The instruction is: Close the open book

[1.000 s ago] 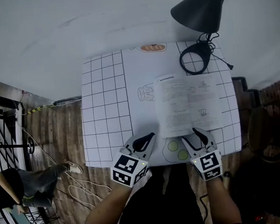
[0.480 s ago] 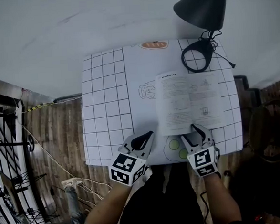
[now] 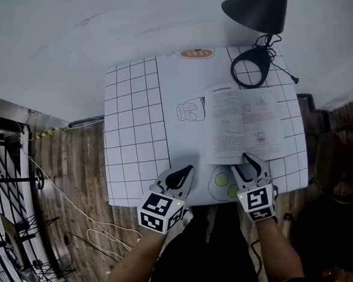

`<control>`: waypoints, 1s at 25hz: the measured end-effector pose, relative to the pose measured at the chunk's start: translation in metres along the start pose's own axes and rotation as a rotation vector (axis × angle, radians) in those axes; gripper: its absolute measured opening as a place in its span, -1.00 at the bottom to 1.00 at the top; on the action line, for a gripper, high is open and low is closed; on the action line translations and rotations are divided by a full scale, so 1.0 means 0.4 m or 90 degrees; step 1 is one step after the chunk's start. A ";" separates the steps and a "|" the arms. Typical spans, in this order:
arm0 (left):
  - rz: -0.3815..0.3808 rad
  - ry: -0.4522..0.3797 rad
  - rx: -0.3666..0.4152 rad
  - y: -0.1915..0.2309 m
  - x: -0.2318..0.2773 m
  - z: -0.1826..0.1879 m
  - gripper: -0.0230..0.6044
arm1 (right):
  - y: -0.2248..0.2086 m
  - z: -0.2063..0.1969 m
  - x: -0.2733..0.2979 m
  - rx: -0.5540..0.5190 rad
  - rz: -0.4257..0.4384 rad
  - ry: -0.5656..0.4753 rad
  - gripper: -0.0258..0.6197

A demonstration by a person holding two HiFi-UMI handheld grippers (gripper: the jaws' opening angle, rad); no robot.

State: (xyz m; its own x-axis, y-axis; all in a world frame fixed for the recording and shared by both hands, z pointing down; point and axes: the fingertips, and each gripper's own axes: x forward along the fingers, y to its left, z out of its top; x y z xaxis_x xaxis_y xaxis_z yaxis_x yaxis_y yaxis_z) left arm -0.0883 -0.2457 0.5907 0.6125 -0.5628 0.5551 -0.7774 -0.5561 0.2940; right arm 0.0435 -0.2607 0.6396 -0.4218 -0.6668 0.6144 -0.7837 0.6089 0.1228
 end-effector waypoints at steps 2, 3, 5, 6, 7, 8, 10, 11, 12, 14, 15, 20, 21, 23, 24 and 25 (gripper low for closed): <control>-0.002 0.001 0.001 -0.003 0.003 -0.003 -0.91 | -0.014 -0.001 0.000 0.032 -0.008 -0.006 -0.37; -0.003 0.002 0.002 -0.005 0.004 -0.005 -0.91 | -0.022 -0.003 -0.001 0.048 -0.012 -0.008 -0.38; -0.005 0.002 0.003 -0.008 0.005 -0.007 -0.91 | -0.033 -0.007 -0.003 0.071 -0.016 -0.010 -0.39; -0.006 0.002 0.003 -0.010 0.007 -0.008 -0.91 | -0.038 -0.009 -0.004 0.079 -0.016 -0.010 -0.39; -0.006 0.002 0.004 -0.011 0.008 -0.008 -0.91 | -0.040 -0.011 -0.005 0.083 -0.016 -0.010 -0.40; -0.006 0.000 0.004 -0.011 0.011 -0.009 -0.91 | -0.042 -0.012 -0.006 0.086 -0.016 -0.010 -0.40; -0.004 -0.002 0.006 -0.010 0.017 -0.008 -0.91 | -0.045 -0.013 -0.008 0.088 -0.018 -0.010 -0.41; -0.003 -0.003 0.007 -0.008 0.020 -0.007 -0.91 | -0.045 -0.013 -0.009 0.089 -0.019 -0.011 -0.42; -0.002 -0.005 0.007 -0.007 0.023 -0.006 -0.91 | -0.044 -0.012 -0.008 0.090 -0.019 -0.012 -0.42; 0.000 -0.007 0.007 -0.005 0.028 0.000 -0.91 | -0.041 -0.007 -0.007 0.087 -0.017 -0.014 -0.42; 0.000 -0.008 0.007 -0.005 0.030 0.003 -0.91 | -0.039 -0.005 -0.007 0.084 -0.016 -0.014 -0.42; -0.003 -0.008 0.011 -0.011 0.032 0.009 -0.91 | -0.058 -0.012 -0.013 0.101 -0.046 -0.016 -0.44; -0.004 -0.006 0.012 -0.012 0.033 0.010 -0.91 | -0.067 -0.013 -0.015 0.108 -0.057 -0.018 -0.45; -0.005 -0.002 0.014 -0.017 0.029 0.011 -0.91 | -0.081 -0.009 -0.021 0.107 -0.072 -0.021 -0.49; -0.005 -0.001 0.015 -0.019 0.026 0.013 -0.91 | -0.088 -0.004 -0.023 0.106 -0.077 -0.022 -0.51; -0.003 -0.001 0.016 -0.020 0.023 0.017 -0.91 | -0.098 0.000 -0.025 0.110 -0.082 -0.022 -0.51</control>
State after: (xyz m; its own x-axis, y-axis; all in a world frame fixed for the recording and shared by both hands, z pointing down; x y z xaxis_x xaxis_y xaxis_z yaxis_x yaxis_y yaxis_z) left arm -0.0755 -0.2508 0.5881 0.6171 -0.5610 0.5518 -0.7702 -0.5744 0.2773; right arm 0.0784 -0.2778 0.6289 -0.3266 -0.7503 0.5748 -0.8972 0.4374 0.0611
